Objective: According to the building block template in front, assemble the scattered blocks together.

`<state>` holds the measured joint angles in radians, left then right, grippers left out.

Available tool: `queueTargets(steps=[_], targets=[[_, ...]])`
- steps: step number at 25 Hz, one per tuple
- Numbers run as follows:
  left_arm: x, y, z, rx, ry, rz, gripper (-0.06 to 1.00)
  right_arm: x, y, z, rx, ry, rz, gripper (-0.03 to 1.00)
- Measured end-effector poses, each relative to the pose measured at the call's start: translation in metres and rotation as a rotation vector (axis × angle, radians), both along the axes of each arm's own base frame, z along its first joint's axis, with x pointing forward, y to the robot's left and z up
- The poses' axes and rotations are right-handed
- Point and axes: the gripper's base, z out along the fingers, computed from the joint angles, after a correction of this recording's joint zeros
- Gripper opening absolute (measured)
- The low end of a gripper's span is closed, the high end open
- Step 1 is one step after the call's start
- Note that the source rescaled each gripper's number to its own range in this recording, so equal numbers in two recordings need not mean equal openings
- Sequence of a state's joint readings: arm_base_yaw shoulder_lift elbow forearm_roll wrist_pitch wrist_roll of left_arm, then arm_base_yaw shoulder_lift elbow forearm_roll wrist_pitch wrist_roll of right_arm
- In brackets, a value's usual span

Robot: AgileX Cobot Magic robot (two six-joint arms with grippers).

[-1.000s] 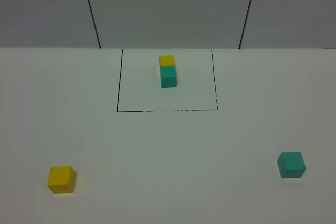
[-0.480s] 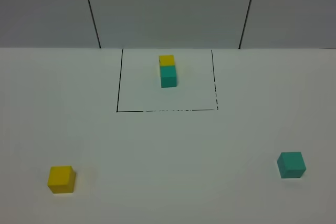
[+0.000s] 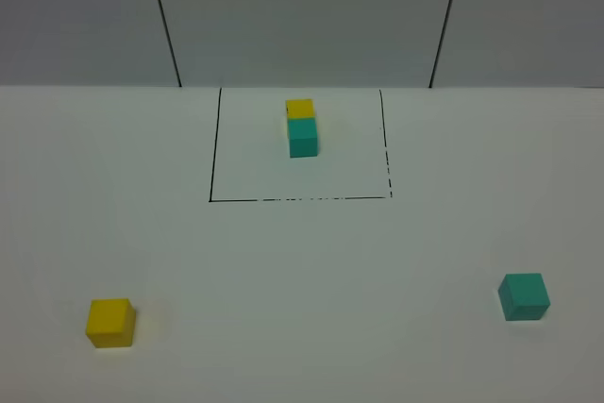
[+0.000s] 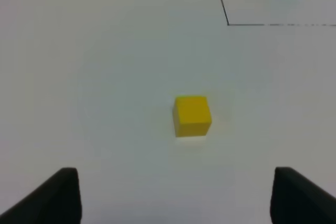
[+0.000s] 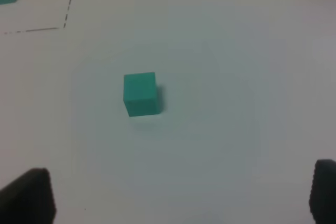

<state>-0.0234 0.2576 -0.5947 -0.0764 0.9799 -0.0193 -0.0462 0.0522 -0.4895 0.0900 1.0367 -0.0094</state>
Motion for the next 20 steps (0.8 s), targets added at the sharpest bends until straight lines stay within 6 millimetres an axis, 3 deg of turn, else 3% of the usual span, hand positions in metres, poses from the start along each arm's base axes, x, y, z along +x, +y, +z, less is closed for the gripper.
queueTargets(steps=[5,9,14,20], targets=[[0.057,-0.004,0.015,-0.044,0.225,0.014,0.63,0.000,0.000,0.000,0.000,0.000,0.000,0.94],[0.110,-0.011,0.008,-0.111,0.426,0.005,0.63,0.000,0.000,0.000,0.000,0.000,0.000,0.94],[0.163,-0.014,-0.028,-0.131,0.647,0.007,0.63,0.000,0.000,0.000,0.000,0.000,0.000,0.94],[0.197,-0.014,-0.070,-0.126,0.777,0.030,0.63,0.000,0.000,0.000,0.000,0.000,0.000,0.94]])
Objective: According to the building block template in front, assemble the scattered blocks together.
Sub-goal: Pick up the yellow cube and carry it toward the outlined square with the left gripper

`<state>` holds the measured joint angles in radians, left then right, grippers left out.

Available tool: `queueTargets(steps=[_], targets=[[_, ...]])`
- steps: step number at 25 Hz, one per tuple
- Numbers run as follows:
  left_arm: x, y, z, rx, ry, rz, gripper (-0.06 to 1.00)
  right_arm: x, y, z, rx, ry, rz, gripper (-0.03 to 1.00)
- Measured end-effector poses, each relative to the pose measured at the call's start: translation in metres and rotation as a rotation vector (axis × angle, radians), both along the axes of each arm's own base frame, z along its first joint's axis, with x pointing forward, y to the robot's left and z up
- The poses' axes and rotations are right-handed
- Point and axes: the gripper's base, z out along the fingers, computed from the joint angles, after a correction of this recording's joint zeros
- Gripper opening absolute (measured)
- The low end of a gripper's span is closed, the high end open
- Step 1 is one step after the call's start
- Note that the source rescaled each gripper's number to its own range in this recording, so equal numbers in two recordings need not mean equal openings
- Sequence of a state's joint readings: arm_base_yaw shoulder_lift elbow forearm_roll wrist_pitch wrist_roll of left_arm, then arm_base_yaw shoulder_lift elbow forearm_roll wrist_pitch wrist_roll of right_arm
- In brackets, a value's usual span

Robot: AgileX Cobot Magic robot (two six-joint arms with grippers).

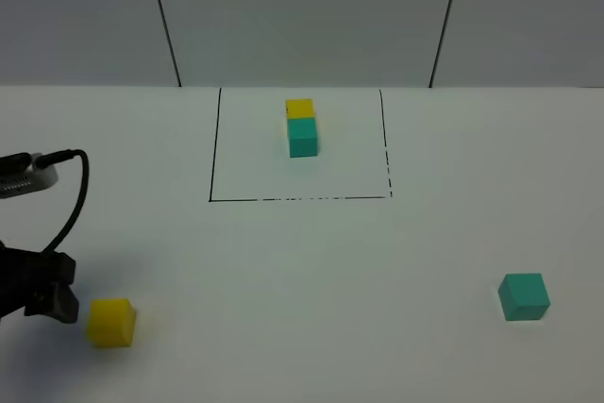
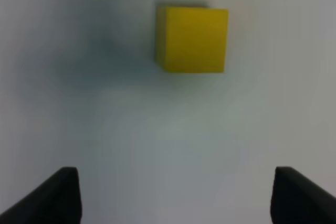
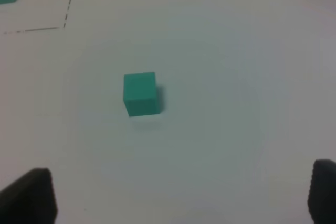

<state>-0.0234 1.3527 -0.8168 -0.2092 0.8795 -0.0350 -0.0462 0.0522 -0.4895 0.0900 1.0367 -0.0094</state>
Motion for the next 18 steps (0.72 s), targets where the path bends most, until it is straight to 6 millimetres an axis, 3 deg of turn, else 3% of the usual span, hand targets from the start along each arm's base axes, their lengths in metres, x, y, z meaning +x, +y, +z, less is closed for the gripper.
queueTargets(steps=[9,18], targets=[[0.035,-0.001,-0.018,0.007,0.009,0.003,0.63,0.000,0.000,0.000,0.000,0.000,0.000,0.94],[0.050,-0.039,-0.033,0.074,0.066,-0.088,0.63,0.000,0.000,0.000,0.000,0.000,0.000,0.93]])
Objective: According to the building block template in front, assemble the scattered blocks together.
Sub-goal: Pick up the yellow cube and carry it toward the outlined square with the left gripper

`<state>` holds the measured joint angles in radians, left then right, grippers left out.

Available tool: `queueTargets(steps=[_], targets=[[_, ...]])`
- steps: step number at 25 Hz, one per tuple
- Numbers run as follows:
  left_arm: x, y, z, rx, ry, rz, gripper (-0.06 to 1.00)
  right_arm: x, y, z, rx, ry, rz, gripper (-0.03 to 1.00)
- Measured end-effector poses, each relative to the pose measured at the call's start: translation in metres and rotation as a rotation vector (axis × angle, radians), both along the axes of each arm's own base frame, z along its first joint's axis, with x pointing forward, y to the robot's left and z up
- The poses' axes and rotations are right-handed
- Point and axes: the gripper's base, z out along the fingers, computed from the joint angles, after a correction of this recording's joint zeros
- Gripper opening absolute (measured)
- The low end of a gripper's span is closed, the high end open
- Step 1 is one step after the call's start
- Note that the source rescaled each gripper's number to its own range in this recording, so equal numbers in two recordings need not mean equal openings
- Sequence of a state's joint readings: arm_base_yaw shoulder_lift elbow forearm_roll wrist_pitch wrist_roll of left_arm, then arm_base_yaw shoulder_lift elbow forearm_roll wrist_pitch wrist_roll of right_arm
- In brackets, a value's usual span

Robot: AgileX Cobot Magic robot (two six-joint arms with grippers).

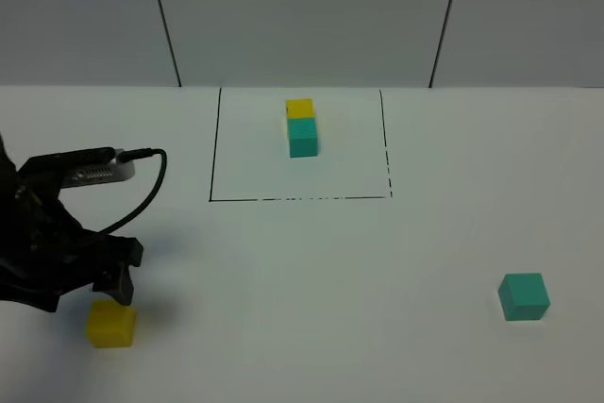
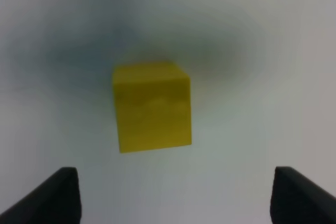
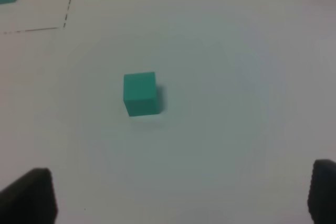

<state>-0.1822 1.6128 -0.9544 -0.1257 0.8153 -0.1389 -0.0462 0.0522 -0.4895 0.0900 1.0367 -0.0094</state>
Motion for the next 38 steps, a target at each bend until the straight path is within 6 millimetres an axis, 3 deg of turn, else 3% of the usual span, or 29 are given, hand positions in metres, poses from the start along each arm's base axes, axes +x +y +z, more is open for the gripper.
queueTargets(steps=[16,38], targets=[[0.007,-0.001,-0.033,0.062,0.104,-0.004,0.64,0.000,0.000,0.000,0.000,0.000,0.000,0.90],[0.019,-0.007,-0.087,0.050,0.117,0.006,0.64,0.000,0.000,0.000,0.000,0.000,0.000,0.89]])
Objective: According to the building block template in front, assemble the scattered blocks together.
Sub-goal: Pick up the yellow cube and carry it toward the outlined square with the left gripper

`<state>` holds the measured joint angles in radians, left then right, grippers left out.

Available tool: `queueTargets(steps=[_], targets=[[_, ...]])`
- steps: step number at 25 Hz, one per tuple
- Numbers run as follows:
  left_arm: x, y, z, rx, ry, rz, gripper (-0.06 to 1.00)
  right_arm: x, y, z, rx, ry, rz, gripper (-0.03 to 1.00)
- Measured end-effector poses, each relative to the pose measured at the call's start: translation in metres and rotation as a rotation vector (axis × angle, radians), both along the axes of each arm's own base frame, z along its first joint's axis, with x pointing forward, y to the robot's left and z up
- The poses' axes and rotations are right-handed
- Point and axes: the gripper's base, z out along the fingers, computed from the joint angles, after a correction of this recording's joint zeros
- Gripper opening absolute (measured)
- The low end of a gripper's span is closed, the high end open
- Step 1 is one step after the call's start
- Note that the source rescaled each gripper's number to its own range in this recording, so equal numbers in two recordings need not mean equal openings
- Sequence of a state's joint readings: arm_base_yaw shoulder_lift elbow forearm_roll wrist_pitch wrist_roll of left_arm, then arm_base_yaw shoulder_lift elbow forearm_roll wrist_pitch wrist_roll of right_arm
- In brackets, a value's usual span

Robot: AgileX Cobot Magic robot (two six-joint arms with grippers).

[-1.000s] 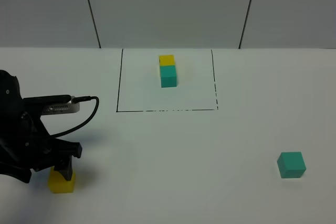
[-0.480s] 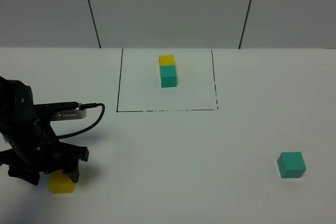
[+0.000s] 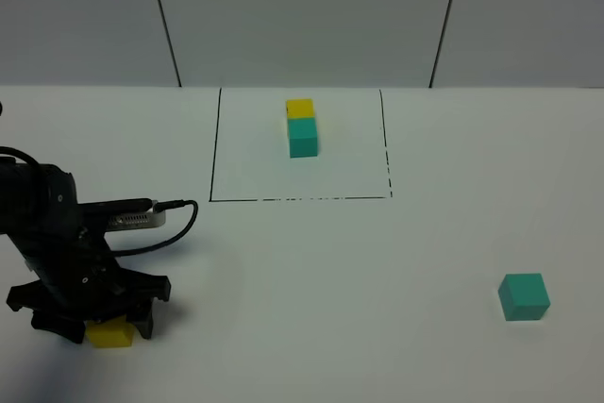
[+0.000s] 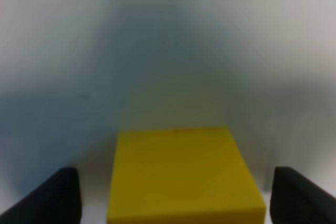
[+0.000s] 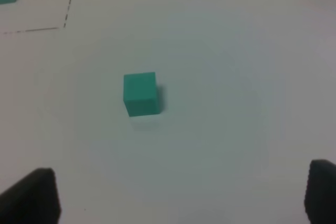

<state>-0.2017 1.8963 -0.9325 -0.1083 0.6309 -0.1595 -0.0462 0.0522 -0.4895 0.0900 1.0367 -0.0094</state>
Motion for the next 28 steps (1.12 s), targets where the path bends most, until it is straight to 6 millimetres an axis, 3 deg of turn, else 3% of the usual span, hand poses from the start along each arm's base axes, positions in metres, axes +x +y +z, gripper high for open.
queueTargets(steps=[6,9,12,14,28], targets=[[0.0006,-0.0007,-0.0058,0.002,0.020,0.003,0.63,0.0000,0.0000,0.0000,0.000,0.000,0.000,0.88],[0.0016,-0.0005,-0.0072,0.005,0.031,0.005,0.52,0.0000,0.0000,0.0000,0.000,0.000,0.000,0.88],[0.0015,0.0012,-0.0074,0.013,0.034,0.000,0.27,0.0000,0.0000,0.0000,0.000,0.000,0.000,0.88],[0.0016,0.0009,-0.0074,0.004,0.035,0.012,0.00,0.0000,0.0000,0.0000,0.000,0.000,0.000,0.88],[0.0020,-0.0005,-0.0080,-0.012,0.044,-0.040,0.00,0.0000,0.0000,0.0000,0.000,0.000,0.000,0.85]])
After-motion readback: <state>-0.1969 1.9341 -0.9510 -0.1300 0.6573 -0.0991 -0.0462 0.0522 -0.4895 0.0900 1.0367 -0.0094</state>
